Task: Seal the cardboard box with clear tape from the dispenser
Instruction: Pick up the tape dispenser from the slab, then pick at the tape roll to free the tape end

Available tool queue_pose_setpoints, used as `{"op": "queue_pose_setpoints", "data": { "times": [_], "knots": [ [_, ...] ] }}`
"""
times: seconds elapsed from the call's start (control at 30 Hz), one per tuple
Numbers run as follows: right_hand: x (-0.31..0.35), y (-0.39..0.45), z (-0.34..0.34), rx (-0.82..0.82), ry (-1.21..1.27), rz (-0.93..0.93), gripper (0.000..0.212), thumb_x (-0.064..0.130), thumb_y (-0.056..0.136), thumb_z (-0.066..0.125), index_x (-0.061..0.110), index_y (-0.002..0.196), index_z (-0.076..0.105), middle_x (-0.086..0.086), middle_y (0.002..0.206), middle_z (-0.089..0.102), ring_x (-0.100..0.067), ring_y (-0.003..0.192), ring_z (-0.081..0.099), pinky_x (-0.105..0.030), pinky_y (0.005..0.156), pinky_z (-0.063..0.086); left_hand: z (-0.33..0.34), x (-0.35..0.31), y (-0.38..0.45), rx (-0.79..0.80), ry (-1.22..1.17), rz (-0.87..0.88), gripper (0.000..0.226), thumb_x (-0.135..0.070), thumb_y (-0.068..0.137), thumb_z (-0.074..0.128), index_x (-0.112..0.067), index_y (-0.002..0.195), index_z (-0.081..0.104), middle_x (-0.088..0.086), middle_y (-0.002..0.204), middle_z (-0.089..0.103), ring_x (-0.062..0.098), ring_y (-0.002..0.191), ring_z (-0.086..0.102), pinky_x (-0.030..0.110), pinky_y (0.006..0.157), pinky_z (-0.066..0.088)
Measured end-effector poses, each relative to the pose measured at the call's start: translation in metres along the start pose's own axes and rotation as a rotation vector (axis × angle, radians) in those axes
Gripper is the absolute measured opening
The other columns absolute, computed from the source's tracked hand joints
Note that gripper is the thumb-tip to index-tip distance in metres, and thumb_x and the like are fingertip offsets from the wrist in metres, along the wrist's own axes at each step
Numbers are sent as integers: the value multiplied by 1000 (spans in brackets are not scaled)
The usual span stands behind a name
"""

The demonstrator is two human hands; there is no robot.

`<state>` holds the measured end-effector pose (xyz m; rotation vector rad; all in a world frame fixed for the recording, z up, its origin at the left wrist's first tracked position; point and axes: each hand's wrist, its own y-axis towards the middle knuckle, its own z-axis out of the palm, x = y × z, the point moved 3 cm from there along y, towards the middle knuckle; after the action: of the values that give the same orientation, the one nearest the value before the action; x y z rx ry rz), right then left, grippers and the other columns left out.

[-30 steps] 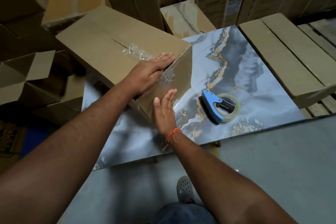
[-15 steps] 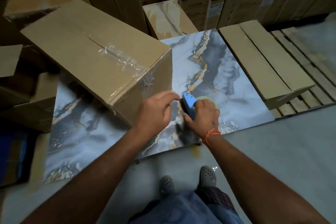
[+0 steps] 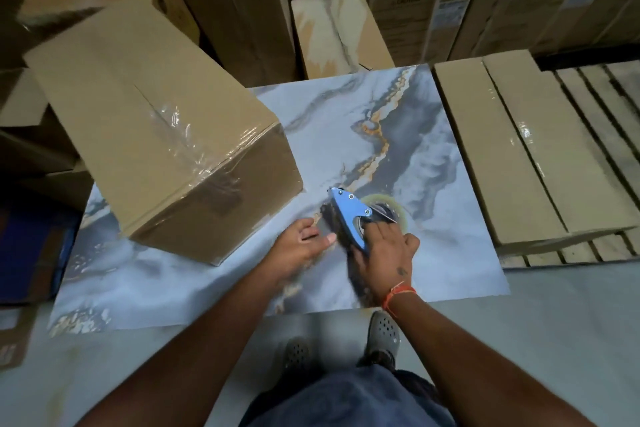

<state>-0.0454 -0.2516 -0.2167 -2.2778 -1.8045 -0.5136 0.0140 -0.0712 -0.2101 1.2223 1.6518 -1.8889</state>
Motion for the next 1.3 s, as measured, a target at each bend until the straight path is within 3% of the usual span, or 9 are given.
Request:
{"op": "queue_pose_setpoints", "data": {
  "times": [0.1, 0.23, 0.43, 0.7, 0.83, 0.97, 1.1, 1.2, 1.3],
  "knots": [
    [-12, 13, -14, -83, 72, -72, 30, 32, 72, 75, 21, 98, 63, 0, 94, 65, -28, 92, 57, -35, 70, 14, 28, -15, 6, 32, -150, 39, 90, -32, 68, 93, -11, 141, 47, 14, 139, 62, 19, 118, 67, 29, 92, 55],
    [-14, 21, -25, -123, 145, -178, 29, 28, 68, 74, 21, 92, 60, 4, 88, 60, -23, 90, 51, -36, 73, 21, 65, -42, 7, 39, -237, 170, 59, 9, 82, 76, -4, 134, 50, 13, 126, 70, 19, 111, 71, 25, 85, 58],
    [-12, 27, -26, -88, 176, -206, 43, 29, 65, 84, 24, 104, 64, 4, 95, 64, -21, 93, 53, -34, 77, 25, 74, -51, 14, -59, -287, 218, 56, 6, 77, 82, -7, 125, 56, 8, 116, 75, 24, 112, 71, 32, 89, 59],
    [2, 30, -28, -33, 111, -266, 43, 44, 83, 61, 18, 117, 62, -3, 107, 64, -26, 100, 56, -38, 79, 34, 51, -66, 19, 15, -262, 250, 56, 9, 82, 77, -4, 131, 54, 13, 122, 71, 22, 108, 72, 30, 86, 60],
    [6, 34, -39, -51, 297, -325, 33, 31, 82, 63, 12, 108, 68, -5, 96, 67, -26, 90, 60, -39, 78, 50, 30, -72, 27, 13, -164, 264, 64, -3, 71, 86, -6, 128, 56, 19, 124, 69, 26, 110, 71, 34, 90, 60],
    [10, 56, -80, -164, 594, -259, 19, 13, 82, 66, 11, 100, 69, -1, 90, 67, -17, 85, 60, -25, 78, 49, 10, -75, 29, 77, 25, 276, 59, 9, 76, 83, -4, 127, 57, 9, 114, 72, 22, 104, 72, 28, 86, 60],
    [10, 104, -104, 214, 1075, -91, 42, 8, 85, 69, 10, 126, 61, -7, 115, 71, -15, 104, 64, -18, 87, 50, 3, -76, 28, 222, 193, 259, 55, 13, 76, 81, -11, 121, 60, 1, 109, 73, 14, 102, 72, 25, 89, 58],
    [6, 125, -99, 549, 1036, -145, 52, -1, 87, 67, 8, 137, 54, -12, 128, 67, -18, 119, 60, -25, 100, 50, 2, -76, 27, 295, 251, 240, 62, 11, 75, 83, -5, 129, 58, 5, 114, 71, 18, 109, 70, 30, 97, 57],
    [4, 128, -88, 812, 1036, -77, 51, -10, 90, 60, 6, 139, 52, -7, 116, 67, -22, 116, 59, -41, 106, 48, 3, -76, 24, 310, 256, 249, 64, 11, 75, 83, -3, 131, 57, 5, 116, 72, 18, 110, 70, 30, 97, 56]
  ]
}}
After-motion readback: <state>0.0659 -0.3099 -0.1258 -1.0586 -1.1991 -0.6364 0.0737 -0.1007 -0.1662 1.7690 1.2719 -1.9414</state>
